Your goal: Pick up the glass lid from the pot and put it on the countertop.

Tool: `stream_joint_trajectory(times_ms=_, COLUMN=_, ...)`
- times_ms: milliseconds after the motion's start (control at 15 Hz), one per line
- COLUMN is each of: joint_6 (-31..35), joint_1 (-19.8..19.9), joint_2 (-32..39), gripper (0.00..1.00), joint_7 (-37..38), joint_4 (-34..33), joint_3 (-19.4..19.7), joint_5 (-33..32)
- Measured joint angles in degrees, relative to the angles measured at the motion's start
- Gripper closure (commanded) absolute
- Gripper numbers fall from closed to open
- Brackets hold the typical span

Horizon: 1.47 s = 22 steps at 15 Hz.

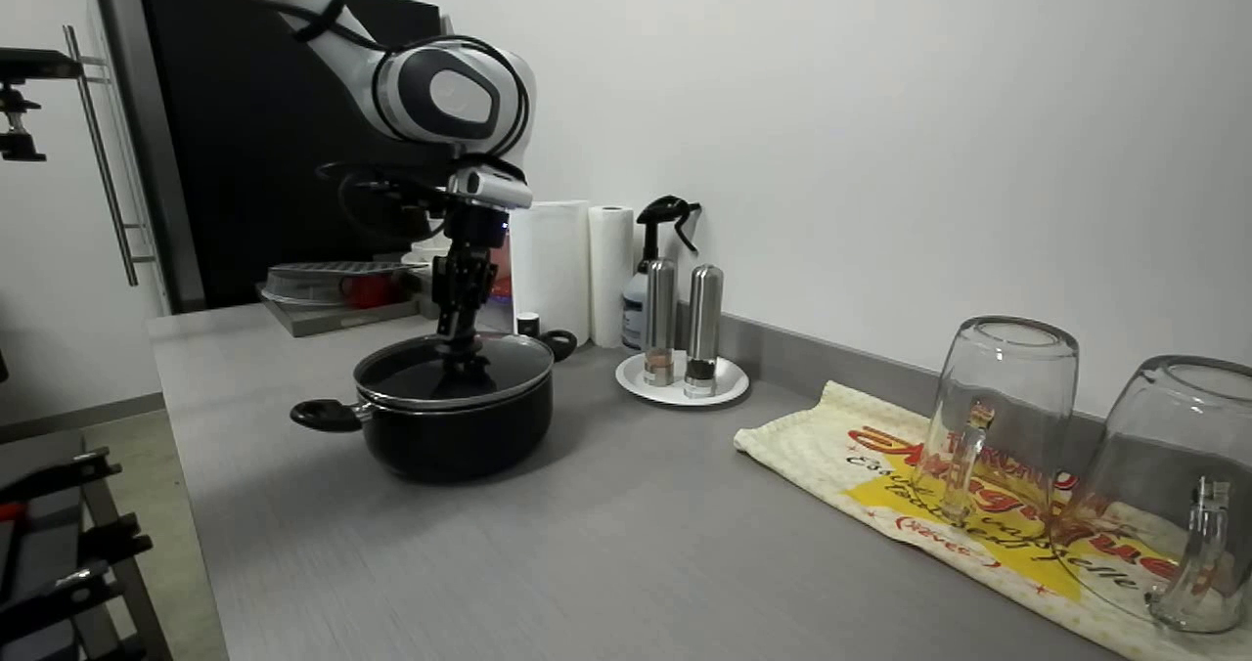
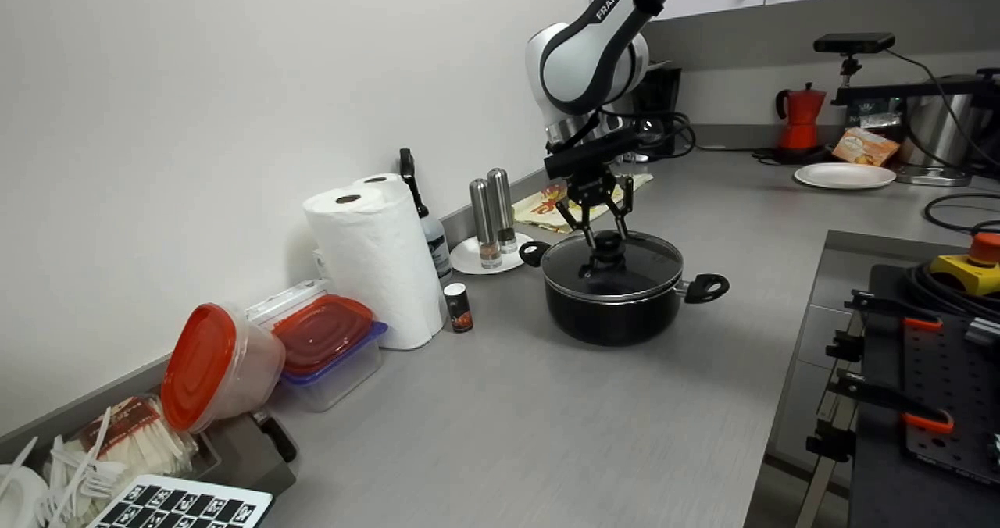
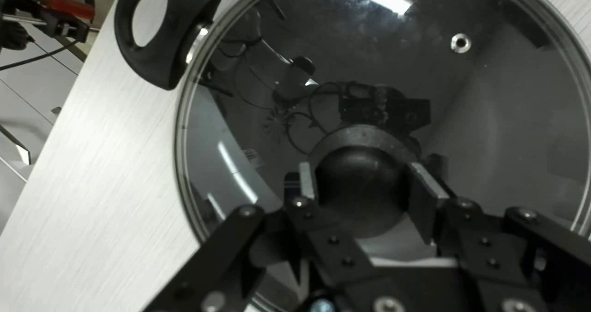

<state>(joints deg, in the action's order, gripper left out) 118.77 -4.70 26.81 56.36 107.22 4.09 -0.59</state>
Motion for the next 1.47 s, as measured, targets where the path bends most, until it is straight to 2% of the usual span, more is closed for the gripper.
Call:
stream_joint_trajectory(times_ms=400, joint_6=-1.06, joint_1=-2.38, joint_2=-3.97, gripper=0.76, joint_7=0.00, joint_4=-2.09, joint_3=-1.41, joint_5=-0.38)
stream_joint_trajectory(times_ms=733, joint_6=-2.11, joint_1=-7.50, joint_2=-5.45, gripper=0.76, joint_7=0.00, joint_4=-4.73, joint_3=-5.11, joint_5=-3.68)
stream_joint_trajectory(times_ms=1133, joint_6=-3.16, joint_1=-15.28, joint_2=-3.49, gripper=0.76, joint_7=-0.08, joint_4=-9.38, joint_3=-10.29, joint_5=-8.42)
stream_joint_trajectory(times_ms=1467, joint_6=-2.60, joint_1=-19.01, joint_2=1.11, gripper=0.76, joint_7=-1.36, joint_4=-12.42, joint_3=-12.28, joint_5=-9.06)
